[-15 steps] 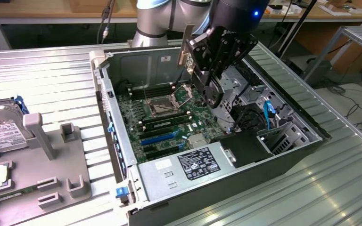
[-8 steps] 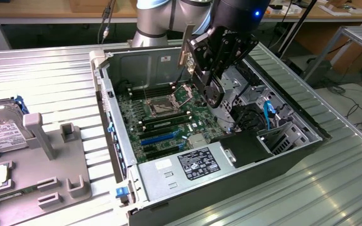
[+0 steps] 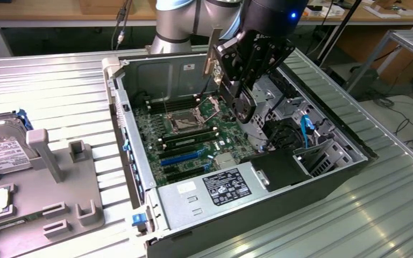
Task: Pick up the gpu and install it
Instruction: 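Insert the gpu into the slot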
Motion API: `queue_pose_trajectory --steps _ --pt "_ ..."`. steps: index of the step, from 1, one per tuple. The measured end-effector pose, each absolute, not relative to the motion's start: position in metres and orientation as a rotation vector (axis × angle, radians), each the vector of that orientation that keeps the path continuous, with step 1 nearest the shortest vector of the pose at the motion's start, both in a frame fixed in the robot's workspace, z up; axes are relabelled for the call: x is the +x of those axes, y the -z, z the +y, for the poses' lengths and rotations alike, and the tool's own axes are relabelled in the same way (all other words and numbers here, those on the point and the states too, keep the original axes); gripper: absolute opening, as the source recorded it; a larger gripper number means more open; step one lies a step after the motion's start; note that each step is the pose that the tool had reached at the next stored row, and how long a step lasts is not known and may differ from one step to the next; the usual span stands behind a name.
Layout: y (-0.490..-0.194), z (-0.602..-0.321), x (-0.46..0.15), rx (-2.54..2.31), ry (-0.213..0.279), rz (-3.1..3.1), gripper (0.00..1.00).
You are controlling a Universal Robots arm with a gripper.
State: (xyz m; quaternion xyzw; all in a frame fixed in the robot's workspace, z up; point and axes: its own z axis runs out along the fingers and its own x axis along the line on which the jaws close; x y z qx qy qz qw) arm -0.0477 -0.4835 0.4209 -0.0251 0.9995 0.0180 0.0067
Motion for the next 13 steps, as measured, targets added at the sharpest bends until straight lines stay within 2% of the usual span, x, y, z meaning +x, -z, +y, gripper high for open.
queue_pose_trajectory --steps 13 --pt "-0.421 -0.4836 -0.0477 -0.15 -0.057 3.125 0.27"
